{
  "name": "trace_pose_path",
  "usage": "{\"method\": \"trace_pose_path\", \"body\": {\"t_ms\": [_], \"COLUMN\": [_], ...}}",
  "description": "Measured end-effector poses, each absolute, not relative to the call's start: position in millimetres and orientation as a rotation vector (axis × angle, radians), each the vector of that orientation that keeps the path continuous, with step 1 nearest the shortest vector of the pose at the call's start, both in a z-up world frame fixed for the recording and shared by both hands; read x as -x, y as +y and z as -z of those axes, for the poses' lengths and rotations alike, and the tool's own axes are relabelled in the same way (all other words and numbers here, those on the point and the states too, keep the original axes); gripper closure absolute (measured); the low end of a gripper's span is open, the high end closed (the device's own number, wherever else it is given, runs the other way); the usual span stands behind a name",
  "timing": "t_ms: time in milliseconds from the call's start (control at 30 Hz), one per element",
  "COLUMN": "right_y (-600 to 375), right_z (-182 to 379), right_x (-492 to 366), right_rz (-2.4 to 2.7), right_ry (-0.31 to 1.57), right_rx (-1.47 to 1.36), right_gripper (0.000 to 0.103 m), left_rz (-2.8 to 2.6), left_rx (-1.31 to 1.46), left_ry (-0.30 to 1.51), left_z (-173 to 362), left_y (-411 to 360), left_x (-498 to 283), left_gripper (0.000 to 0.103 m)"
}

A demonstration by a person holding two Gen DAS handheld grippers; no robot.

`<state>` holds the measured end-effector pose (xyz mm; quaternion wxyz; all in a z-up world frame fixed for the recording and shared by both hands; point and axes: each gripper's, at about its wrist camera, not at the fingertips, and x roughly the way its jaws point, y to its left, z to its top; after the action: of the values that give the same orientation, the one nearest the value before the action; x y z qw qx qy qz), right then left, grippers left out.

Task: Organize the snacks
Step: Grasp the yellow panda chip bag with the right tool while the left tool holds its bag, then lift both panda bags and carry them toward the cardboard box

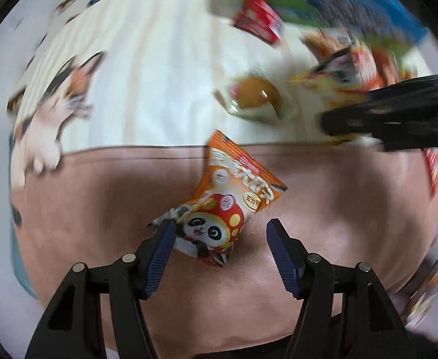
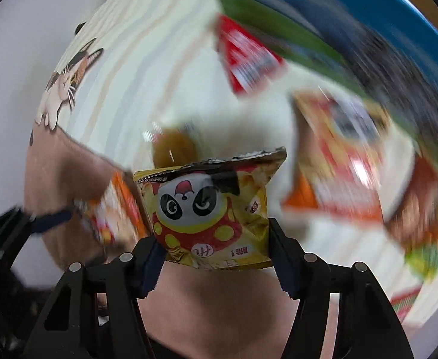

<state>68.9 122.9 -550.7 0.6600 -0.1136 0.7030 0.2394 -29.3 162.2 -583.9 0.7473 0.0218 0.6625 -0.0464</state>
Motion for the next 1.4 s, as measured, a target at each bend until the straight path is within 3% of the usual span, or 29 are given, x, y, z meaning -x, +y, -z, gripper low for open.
{"method": "trace_pose_path", "body": {"t_ms": [233, 400, 467, 533, 833, 933, 967, 1033, 1067, 1267, 1400], "right_y": [51, 40, 40, 40, 78, 84, 86, 85, 85, 74, 61], "right_z": [560, 582, 590, 591, 593, 595, 593, 595, 594, 589, 588], "right_x": [-22, -9, -6, -5, 7, 6, 0, 0, 0, 3, 0], "right_rz": [-0.445, -0.395, -0.37, -0.365, -0.364, -0.36, -0.359, -0.341, -0.335, -0.33, -0.339], "right_ry": [1.677, 1.735, 1.729, 1.717, 1.652, 1.63, 1.62, 1.607, 1.6, 1.582, 1.581], "right_rx": [0.092, 0.029, 0.036, 0.022, 0.097, 0.065, 0.055, 0.033, 0.019, -0.081, -0.16], "right_gripper": [0.038, 0.036, 0.023, 0.022, 0.022, 0.026, 0.037, 0.039, 0.041, 0.045, 0.046], "left_rz": [0.076, -0.001, -0.004, 0.008, -0.053, -0.065, -0.064, -0.058, -0.053, -0.019, 0.006], "left_rx": [-0.266, 0.077, 0.21, 0.252, -0.018, 0.021, 0.047, 0.095, 0.12, 0.321, 0.359], "left_ry": [1.476, 1.517, 1.53, 1.536, 1.497, 1.464, 1.46, 1.456, 1.457, 1.47, 1.472], "left_z": [624, 623, 625, 626, 625, 634, 642, 643, 642, 633, 628], "left_y": [126, 170, 185, 190, 157, 156, 151, 151, 152, 164, 164], "left_x": [7, -12, -14, -14, -26, -38, -44, -47, -47, -38, -28], "left_gripper": [0.042, 0.041, 0.041, 0.041, 0.035, 0.035, 0.036, 0.044, 0.054, 0.068, 0.07]}}
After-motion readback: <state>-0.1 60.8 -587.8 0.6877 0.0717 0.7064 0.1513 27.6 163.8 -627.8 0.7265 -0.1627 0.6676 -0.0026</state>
